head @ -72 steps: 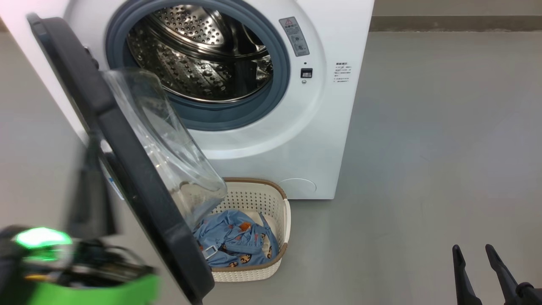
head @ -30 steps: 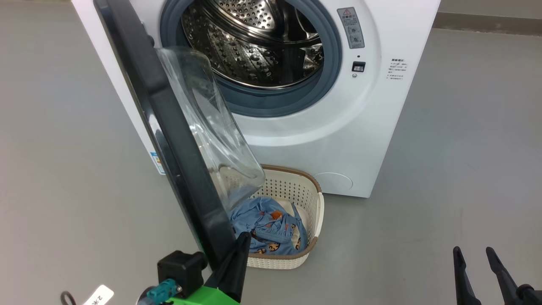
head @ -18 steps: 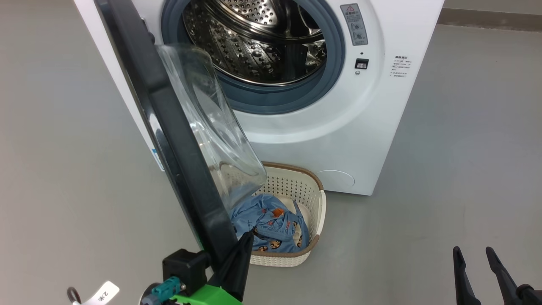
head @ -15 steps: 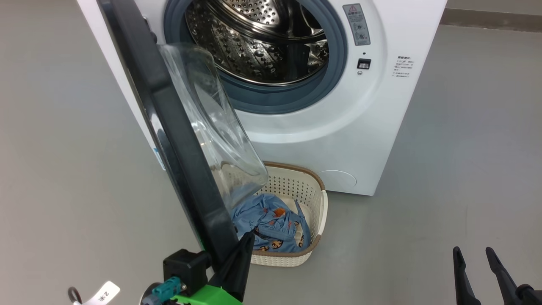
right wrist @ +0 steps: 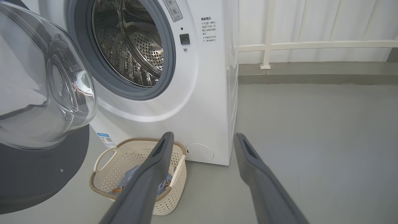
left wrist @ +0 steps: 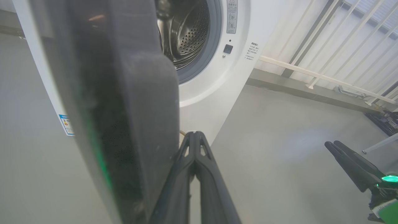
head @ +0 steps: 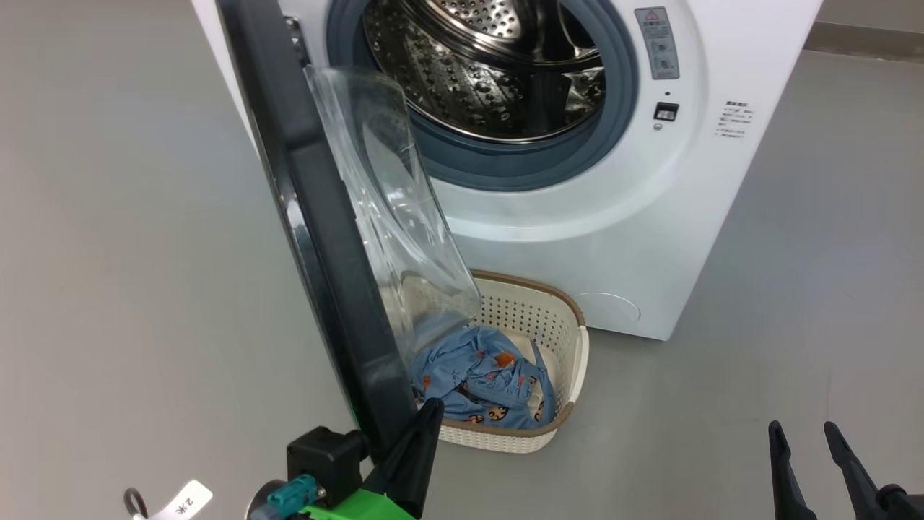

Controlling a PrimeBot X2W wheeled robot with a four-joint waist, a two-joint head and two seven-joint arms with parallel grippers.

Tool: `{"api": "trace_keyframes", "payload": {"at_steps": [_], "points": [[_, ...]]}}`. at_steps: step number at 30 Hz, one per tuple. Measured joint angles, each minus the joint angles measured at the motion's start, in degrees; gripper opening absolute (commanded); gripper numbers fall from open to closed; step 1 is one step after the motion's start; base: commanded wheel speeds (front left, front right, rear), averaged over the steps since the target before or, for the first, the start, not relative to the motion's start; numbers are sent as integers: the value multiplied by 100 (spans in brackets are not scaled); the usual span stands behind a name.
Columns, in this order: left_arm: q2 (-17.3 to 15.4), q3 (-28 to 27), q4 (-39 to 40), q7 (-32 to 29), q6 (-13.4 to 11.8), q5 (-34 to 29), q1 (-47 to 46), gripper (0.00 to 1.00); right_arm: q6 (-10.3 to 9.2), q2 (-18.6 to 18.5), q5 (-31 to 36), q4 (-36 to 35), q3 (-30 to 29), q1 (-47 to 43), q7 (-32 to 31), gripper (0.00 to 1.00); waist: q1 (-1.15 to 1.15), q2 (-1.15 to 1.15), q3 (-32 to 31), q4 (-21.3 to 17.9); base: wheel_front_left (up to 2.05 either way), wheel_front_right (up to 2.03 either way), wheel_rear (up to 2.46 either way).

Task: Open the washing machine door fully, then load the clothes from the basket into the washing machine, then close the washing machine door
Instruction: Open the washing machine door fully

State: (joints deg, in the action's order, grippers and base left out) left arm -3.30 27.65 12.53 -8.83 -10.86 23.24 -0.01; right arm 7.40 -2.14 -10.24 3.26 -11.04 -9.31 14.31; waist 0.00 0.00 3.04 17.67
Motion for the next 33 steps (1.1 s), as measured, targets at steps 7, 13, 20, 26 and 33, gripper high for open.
{"api": "trace_keyframes", "payload": {"at_steps": [7, 13, 20, 26, 33], "points": [[2, 27, 1, 2, -5, -15, 0, 0, 0, 0, 0, 11, -1, 5, 0, 100, 0, 0, 14, 202, 0, 0, 0], [-1, 14, -21, 42, -59, -15, 1, 0, 0, 0, -1, 15, 10, 12, 0, 100, 0, 0, 15, 362, 0, 0, 0], [-63, -69, -74, 90, -119, -14, 1, 0, 0, 0, 0, 15, 30, 12, 0, 100, 0, 0, 24, 545, 0, 0, 0], [-74, -114, -102, 136, -157, -13, 2, 0, 0, -1, 0, 15, 29, 12, 0, 100, 0, 0, 45, 729, 0, 0, 0], [-93, -331, -250, 259, -300, 16, 3, 0, 0, -4, 0, 18, 75, 13, 0, 100, 0, 0, 78, 931, 0, 0, 0]]}}
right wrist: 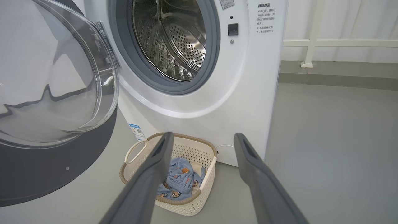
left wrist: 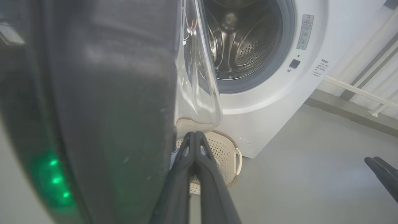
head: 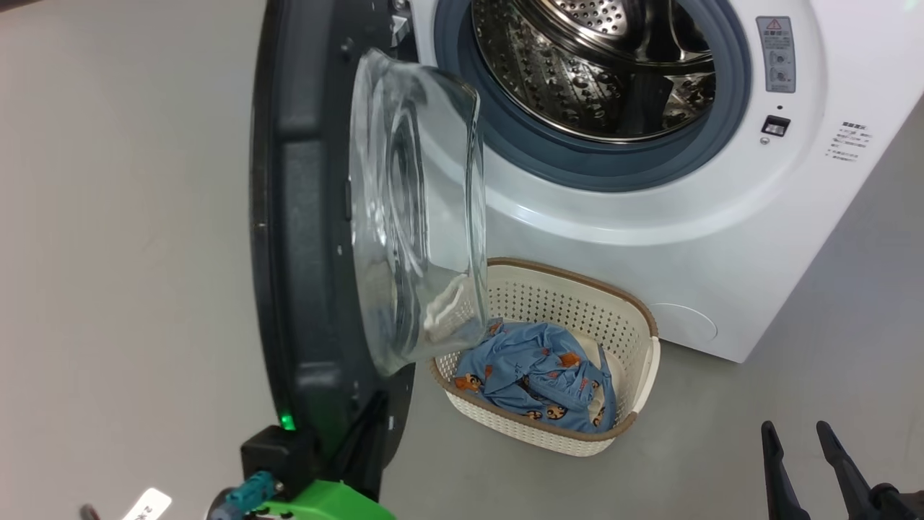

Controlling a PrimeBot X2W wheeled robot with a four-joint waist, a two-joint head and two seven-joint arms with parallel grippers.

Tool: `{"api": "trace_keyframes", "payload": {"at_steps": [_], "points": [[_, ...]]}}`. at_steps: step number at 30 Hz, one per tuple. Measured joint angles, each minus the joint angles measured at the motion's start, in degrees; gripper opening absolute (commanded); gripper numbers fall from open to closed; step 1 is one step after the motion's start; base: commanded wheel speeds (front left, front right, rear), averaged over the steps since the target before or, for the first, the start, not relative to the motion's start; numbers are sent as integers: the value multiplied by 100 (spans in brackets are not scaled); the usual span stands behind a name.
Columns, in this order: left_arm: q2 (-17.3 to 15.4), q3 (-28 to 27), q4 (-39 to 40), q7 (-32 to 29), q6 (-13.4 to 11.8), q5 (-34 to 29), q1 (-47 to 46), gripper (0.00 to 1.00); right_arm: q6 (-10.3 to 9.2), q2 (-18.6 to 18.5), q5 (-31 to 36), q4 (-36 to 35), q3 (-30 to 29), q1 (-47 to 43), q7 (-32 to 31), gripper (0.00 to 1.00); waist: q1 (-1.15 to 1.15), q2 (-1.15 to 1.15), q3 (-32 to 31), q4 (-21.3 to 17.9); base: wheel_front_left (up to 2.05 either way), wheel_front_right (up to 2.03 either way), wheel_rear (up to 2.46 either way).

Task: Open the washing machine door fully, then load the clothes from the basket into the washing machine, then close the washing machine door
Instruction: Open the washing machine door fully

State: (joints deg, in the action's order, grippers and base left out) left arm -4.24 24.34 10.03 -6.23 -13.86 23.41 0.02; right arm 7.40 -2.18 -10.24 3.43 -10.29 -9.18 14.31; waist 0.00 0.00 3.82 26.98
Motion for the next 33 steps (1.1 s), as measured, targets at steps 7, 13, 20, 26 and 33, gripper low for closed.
{"api": "trace_keyframes", "payload": {"at_steps": [7, 13, 20, 26, 33], "points": [[-31, -385, -325, 233, -112, 101, -1, 0, 0, -27, 0, 7, 33, 2, 0, 100, 0, 0, 18, 54, 0, 0, 0], [-55, -944, -791, 561, -264, 327, -68, 0, 0, -85, 0, 25, 46, 3, 0, 100, 0, 0, 50, -3, 0, 0, 0], [-55, -1584, -1535, 1107, -269, 665, -396, 0, 0, -153, 0, 46, 79, 5, 0, 100, 0, 0, 75, -88, 0, 0, 0], [-110, -2062, -2280, 1546, -254, 827, -732, 0, 0, -193, 1, 101, 127, 13, 0, 100, 0, 0, 60, -230, 0, 0, 0], [-280, -2519, -2988, 1852, -186, 1033, -1009, 0, 0, -257, 1, 108, 205, 12, 0, 100, 0, 0, 41, -444, 0, 0, 0]]}}
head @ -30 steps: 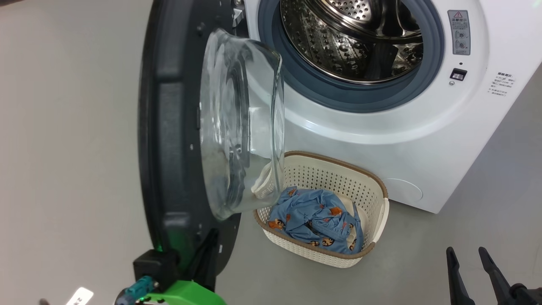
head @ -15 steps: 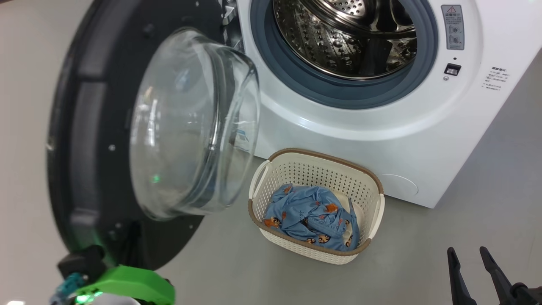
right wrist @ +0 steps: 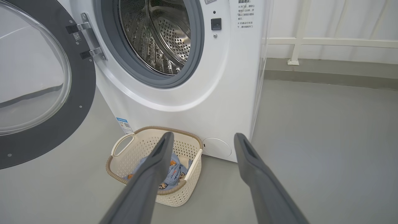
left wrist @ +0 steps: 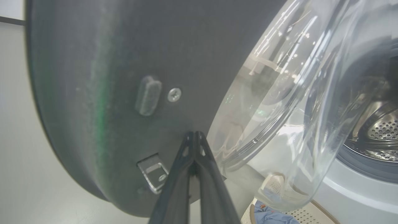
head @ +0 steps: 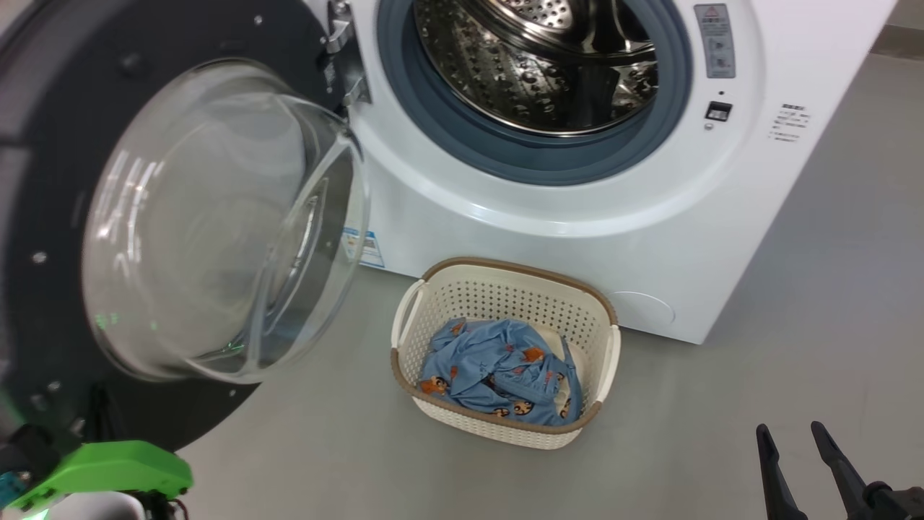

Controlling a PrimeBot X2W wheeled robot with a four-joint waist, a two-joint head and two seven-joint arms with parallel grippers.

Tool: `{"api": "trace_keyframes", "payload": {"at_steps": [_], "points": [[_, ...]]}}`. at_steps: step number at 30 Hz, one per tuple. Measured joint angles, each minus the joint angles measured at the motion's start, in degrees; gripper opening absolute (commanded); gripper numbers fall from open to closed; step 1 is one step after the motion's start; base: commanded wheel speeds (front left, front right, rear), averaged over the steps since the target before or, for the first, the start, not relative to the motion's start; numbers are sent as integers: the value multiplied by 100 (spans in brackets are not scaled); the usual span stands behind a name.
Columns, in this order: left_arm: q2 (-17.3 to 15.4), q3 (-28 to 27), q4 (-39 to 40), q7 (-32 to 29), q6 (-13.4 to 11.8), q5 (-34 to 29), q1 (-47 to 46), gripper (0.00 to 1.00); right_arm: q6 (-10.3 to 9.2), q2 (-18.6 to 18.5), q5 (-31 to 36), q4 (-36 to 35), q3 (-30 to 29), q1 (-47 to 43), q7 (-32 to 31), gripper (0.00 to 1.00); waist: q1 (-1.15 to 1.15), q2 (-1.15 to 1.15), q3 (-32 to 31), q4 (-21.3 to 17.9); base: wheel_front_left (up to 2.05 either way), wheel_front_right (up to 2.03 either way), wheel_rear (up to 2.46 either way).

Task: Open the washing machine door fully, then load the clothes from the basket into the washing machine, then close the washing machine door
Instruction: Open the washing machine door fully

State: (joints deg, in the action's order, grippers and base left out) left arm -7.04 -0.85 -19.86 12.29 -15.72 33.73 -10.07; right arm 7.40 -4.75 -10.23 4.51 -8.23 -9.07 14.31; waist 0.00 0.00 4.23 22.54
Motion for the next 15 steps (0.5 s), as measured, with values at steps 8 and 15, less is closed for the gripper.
{"api": "trace_keyframes", "payload": {"at_steps": [8, 15], "points": [[-140, -544, -720, 185, 114, 41, -317, 0, 0, -5, 0, 24, 16, -18, 0, 100, 0, 0, -34, -314, 0, 0, 0], [-182, -932, -1028, 192, 210, -54, -532, 0, 0, -26, -1, 31, 27, -19, 0, 100, 0, 0, -43, -503, 0, 0, 0]]}}
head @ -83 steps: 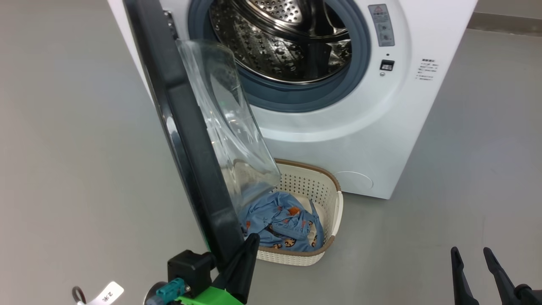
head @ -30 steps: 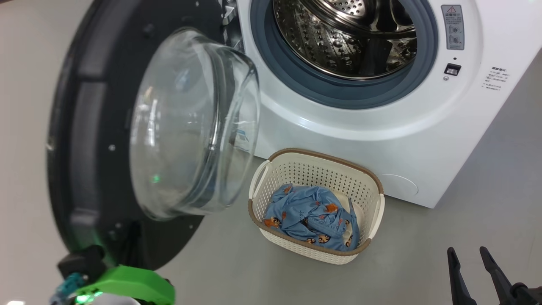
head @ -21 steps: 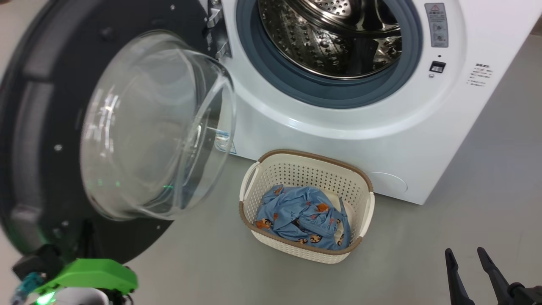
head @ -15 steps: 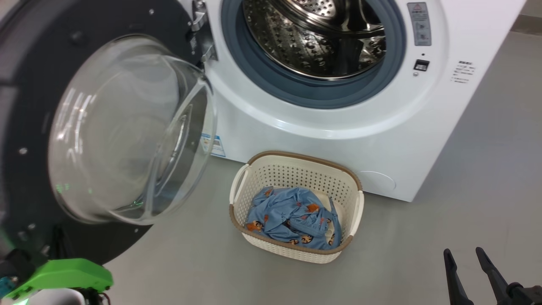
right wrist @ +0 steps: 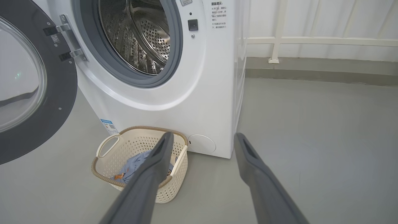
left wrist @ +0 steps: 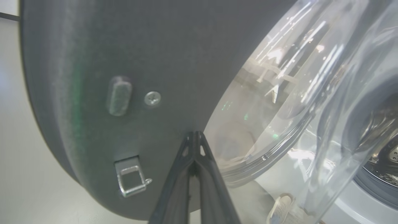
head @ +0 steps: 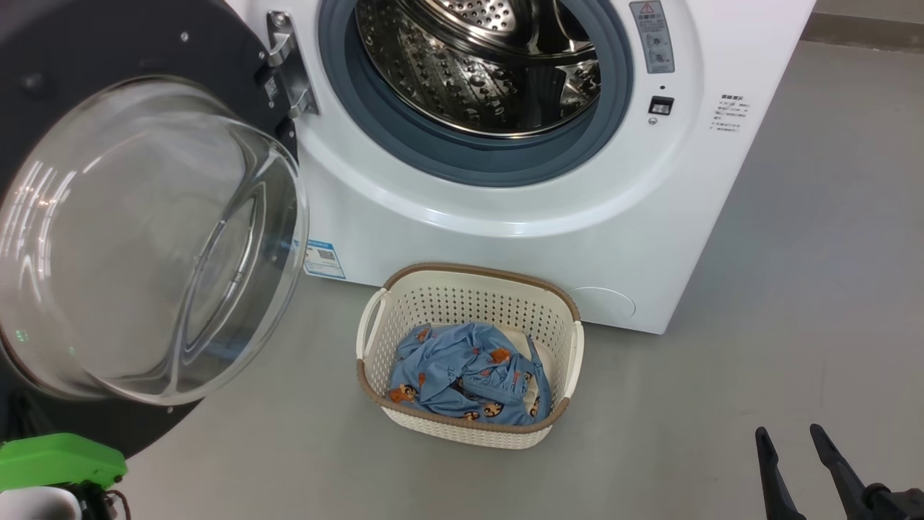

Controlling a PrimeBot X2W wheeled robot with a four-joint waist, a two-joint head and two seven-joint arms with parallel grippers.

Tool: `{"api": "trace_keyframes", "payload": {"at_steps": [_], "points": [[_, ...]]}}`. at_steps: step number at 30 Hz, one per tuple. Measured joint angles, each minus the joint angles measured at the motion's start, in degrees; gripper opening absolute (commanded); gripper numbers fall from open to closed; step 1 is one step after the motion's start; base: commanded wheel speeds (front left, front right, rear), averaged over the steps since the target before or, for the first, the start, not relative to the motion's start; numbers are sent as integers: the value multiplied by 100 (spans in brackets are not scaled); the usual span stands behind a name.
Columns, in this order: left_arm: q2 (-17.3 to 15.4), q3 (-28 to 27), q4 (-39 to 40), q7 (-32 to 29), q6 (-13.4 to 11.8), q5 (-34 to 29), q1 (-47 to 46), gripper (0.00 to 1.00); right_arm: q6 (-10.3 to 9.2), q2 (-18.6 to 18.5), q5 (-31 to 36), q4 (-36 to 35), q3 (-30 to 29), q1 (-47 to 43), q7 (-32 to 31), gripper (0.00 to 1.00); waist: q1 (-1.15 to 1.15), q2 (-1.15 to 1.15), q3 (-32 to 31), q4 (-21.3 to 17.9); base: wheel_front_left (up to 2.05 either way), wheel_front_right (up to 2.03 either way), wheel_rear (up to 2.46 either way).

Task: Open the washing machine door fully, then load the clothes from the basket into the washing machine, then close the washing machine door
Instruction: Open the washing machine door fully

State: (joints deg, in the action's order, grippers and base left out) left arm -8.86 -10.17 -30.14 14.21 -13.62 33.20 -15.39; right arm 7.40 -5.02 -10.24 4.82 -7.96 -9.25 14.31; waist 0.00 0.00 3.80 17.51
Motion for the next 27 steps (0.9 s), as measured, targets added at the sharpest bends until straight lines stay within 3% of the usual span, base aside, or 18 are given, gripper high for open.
{"api": "trace_keyframes", "payload": {"at_steps": [14, 27], "points": [[22, -735, -543, 1, 367, -591, -303, 0, 0, 35, 0, 79, 36, -1, 0, 100, 0, 0, -136, -23, 0, 0, 0], [103, -1087, -690, 1, 567, -994, -381, 0, 0, 102, 0, 105, 56, -2, 0, 100, 0, 0, -232, -35, 0, 0, 0]]}}
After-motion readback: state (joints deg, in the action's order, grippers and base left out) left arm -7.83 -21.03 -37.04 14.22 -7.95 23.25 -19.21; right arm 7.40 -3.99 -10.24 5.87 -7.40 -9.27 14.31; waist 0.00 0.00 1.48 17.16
